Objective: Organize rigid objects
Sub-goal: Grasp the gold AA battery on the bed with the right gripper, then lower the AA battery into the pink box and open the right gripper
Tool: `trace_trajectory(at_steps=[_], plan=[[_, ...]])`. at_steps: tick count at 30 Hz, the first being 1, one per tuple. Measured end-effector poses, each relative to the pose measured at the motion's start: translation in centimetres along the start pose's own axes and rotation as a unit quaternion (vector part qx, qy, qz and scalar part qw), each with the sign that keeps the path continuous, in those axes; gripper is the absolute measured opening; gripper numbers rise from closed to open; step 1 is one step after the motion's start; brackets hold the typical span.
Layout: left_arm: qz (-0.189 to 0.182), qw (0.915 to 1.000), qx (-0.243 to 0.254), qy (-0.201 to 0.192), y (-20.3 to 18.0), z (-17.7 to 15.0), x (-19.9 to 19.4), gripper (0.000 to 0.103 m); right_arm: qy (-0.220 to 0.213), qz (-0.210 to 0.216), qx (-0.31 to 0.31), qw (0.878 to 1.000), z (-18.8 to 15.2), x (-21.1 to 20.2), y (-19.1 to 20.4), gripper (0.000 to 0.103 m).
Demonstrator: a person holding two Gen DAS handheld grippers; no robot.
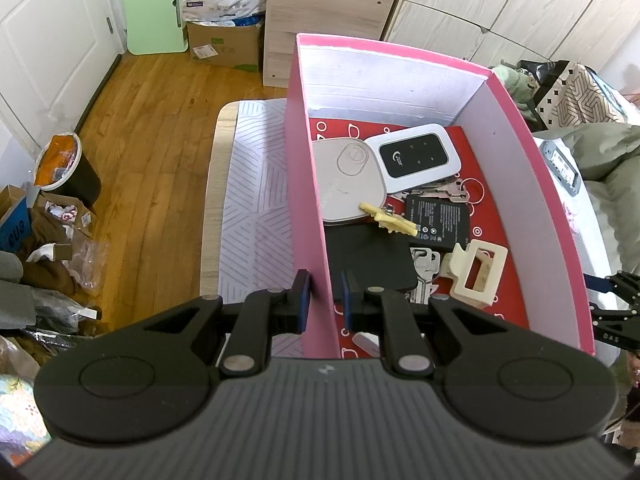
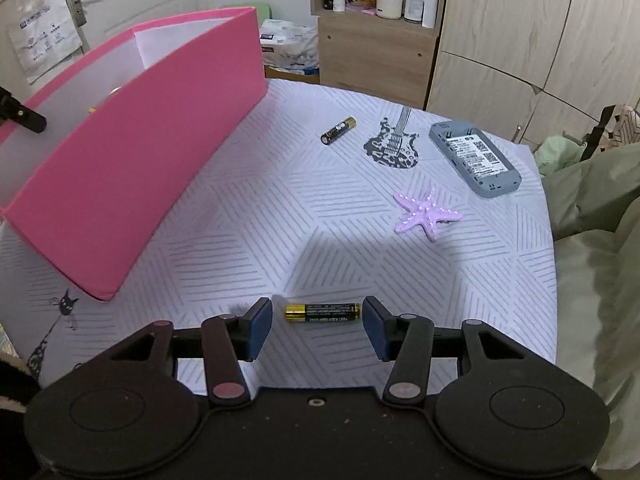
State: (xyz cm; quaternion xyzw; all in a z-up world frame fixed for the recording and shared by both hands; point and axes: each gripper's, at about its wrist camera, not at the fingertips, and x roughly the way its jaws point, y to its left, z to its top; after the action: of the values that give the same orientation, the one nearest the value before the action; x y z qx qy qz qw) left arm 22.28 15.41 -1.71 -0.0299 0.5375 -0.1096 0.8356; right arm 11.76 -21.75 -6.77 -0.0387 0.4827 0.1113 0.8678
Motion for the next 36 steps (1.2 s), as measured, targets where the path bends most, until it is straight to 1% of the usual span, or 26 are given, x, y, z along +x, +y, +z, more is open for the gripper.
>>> trace_trajectory(at_steps=[2,6,7,10,13,15,16,19,21,23,24,26,29,30,32,36], plan=[[-0.001,1.0,-0.002,-0.001,0.1,0.0,0.0,0.013,0.007,-0.003,0.011,1.0,-0.1,0.5,-0.2,0.058],[-0.003,1.0,-0.005,-0.002,0.2,0.0,0.0,0.013,-0.001,-0.003,0.025,1.0,-0.2,0.4,-0.5,0.057],[-0.003,1.0,-0.004,-0.001,0.2,0.0,0.0,0.013,0.0,-0.004,0.022,1.0,-0.2,0.4,-0.5,0.049],[-0.002,1.0,-0.003,0.0,0.2,0.0,0.0,0.013,-0.003,-0.004,0.01,1.0,0.0,0.2,-0.1,0.049],[-0.002,1.0,-0.001,0.0,0.1,0.0,0.1,0.013,-0.025,0.001,0.008,1.0,0.9,-1.0,0.2,0.049],[-0.002,1.0,-0.001,-0.001,0.0,0.0,0.1,0.013,-0.044,0.013,0.001,0.999,1.9,-2.1,0.7,0.049],[-0.003,1.0,-0.001,-0.001,0.0,0.0,0.1,0.013,-0.053,0.023,-0.002,0.998,2.4,-2.5,0.9,0.049],[-0.005,1.0,-0.002,0.0,0.1,0.0,0.1,0.013,-0.092,0.08,-0.016,0.992,4.5,-4.6,2.5,0.049],[-0.005,1.0,-0.001,0.0,0.0,0.1,0.1,0.013,-0.11,0.127,-0.04,0.985,6.3,-5.6,4.2,0.049],[-0.003,1.0,0.001,0.0,-0.1,0.1,0.1,0.013,-0.121,0.177,-0.082,0.973,8.4,-6.2,6.4,0.049],[-0.003,1.0,0.002,-0.001,-0.1,0.0,0.1,0.013,-0.12,0.195,-0.104,0.968,9.2,-6.3,7.5,0.049],[-0.005,1.0,0.0,-0.003,0.1,-0.1,0.0,0.014,-0.103,0.232,-0.151,0.955,10.6,-5.8,10.2,0.049],[-0.01,0.9999,-0.007,-0.005,0.4,-0.1,-0.1,0.014,-0.052,0.274,-0.193,0.941,11.6,-3.8,13.4,0.049],[-0.011,0.9999,-0.007,-0.006,0.4,-0.2,-0.1,0.014,-0.032,0.278,-0.201,0.939,11.7,-2.8,14.4,0.049],[-0.012,0.9999,-0.007,-0.007,0.5,-0.1,-0.1,0.014,-0.004,0.271,-0.211,0.939,11.9,-1.3,15.5,0.049],[-0.015,0.9998,-0.007,-0.005,0.7,-0.1,-0.1,0.014,0.03,0.264,-0.216,0.939,12.0,0.8,16.3,0.049]])
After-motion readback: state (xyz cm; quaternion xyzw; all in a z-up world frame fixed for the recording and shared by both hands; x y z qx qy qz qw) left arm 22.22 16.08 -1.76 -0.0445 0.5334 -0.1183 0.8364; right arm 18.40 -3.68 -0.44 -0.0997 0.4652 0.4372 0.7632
